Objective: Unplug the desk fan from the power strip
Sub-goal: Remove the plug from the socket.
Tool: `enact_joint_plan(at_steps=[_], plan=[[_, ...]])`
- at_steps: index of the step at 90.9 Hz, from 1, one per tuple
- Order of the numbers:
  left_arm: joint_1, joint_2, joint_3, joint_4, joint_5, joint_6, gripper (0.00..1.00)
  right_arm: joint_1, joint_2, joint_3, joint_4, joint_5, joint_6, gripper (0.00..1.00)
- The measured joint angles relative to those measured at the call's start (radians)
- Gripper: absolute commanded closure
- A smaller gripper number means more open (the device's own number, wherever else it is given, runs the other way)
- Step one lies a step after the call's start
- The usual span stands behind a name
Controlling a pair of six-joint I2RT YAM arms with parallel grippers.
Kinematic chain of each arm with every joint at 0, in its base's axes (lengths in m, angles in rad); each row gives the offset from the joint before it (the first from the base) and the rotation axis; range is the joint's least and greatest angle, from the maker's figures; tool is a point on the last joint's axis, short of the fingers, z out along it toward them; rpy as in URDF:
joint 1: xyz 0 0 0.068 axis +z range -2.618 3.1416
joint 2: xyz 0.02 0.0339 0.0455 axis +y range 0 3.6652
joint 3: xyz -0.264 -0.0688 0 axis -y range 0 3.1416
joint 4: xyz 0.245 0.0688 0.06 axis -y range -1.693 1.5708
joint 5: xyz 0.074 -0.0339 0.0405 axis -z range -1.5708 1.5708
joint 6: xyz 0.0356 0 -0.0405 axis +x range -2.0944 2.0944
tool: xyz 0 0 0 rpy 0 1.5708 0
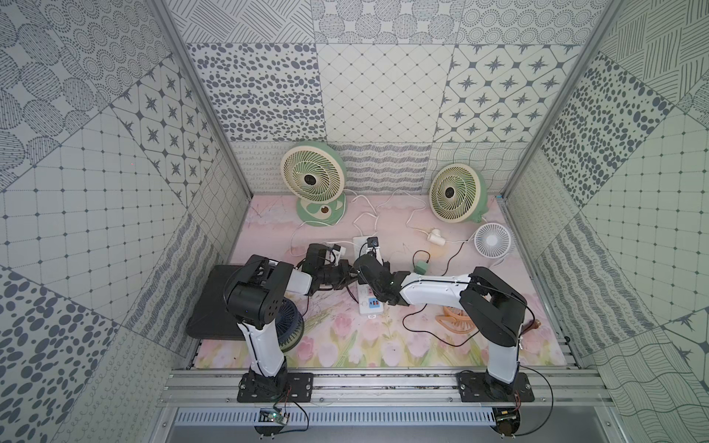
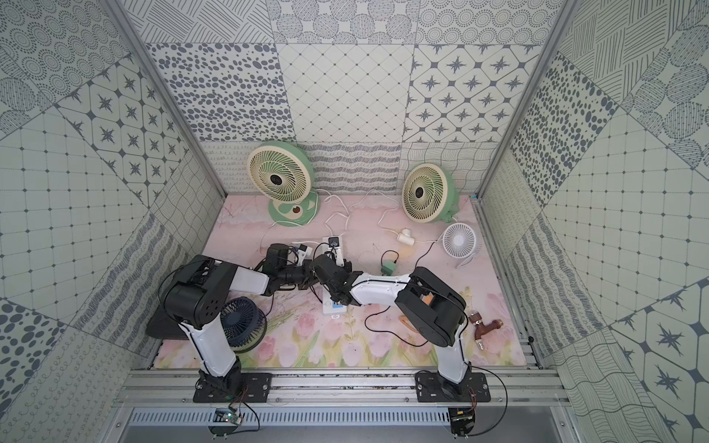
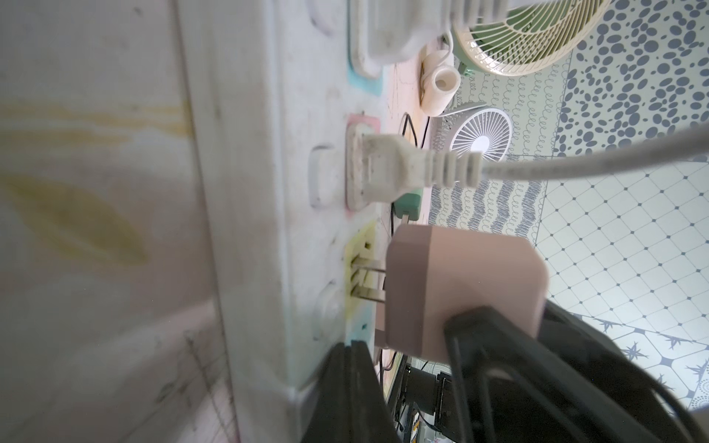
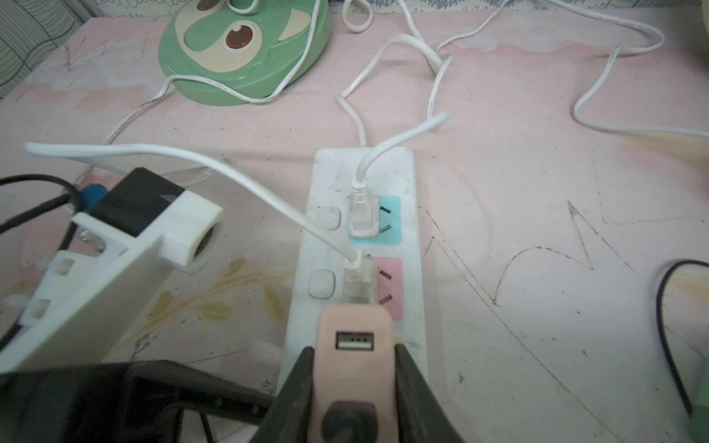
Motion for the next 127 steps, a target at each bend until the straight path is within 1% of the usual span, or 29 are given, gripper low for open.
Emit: enact_joint_plan(at_steps=[26,44,67,80,90,114,127], plan=[[0.000,0.000,0.000,0.000,0.000,0.000,1.00,-0.031,-0.011,-0.015,0.006,-0.030,0.011,0.82],[0.001,0.000,0.000,0.000,0.000,0.000,1.00,-0.022,-0.025,-0.017,-0.012,-0.028,-0.002,0.82],[0.026,-0.047,-0.006,-0.056,-0.025,0.015,1.00,-0.037,-0.166,-0.042,-0.048,-0.068,-0.050,0.82],[0.039,-0.115,-0.014,-0.101,-0.042,0.027,1.00,-0.038,-0.235,-0.072,-0.042,-0.137,-0.093,0.82],[0.048,-0.180,-0.021,-0.137,-0.045,0.039,1.00,-0.028,-0.260,-0.105,-0.044,-0.206,-0.136,0.83],[0.084,-0.315,-0.033,-0.205,-0.076,0.063,1.00,0.027,-0.259,-0.119,-0.062,-0.422,-0.249,0.82],[0.096,-0.365,-0.044,-0.229,-0.100,0.066,1.00,0.072,-0.200,-0.078,-0.093,-0.525,-0.300,0.82]])
